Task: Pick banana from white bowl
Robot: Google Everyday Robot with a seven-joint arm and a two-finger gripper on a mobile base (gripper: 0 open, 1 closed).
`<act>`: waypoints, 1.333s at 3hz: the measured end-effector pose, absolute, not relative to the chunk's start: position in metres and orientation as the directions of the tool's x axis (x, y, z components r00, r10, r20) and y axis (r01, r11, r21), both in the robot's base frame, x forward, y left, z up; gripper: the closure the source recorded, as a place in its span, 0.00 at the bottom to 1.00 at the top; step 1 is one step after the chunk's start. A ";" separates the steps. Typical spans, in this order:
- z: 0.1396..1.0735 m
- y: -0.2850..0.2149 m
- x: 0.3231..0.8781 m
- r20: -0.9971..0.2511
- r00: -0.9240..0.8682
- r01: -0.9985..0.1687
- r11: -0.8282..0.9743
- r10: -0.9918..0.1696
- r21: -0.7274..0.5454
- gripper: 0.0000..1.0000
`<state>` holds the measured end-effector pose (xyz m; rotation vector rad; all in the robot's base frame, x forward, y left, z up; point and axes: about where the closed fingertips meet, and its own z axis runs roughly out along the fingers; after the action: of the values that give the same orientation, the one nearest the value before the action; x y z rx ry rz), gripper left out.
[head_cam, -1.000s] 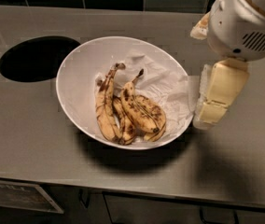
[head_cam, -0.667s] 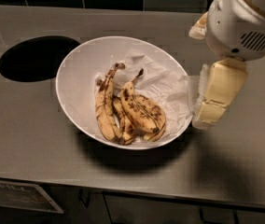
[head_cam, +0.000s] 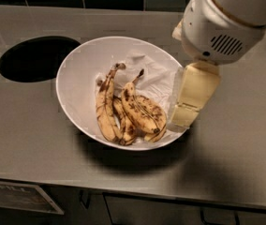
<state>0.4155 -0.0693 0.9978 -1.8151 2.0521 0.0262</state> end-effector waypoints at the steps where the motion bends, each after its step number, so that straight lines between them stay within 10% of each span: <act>1: 0.999 -0.068 0.418 -0.326 -0.152 -0.953 0.226 -0.933 -0.203 0.00; 4: 0.988 -0.065 0.426 -0.342 -0.325 -0.923 0.374 -0.882 -0.087 0.00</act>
Offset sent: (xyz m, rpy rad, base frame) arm 0.0254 0.0008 -0.0489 0.0921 0.3550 -0.3646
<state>0.4261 -0.0650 0.9876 -1.5819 2.3078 0.1753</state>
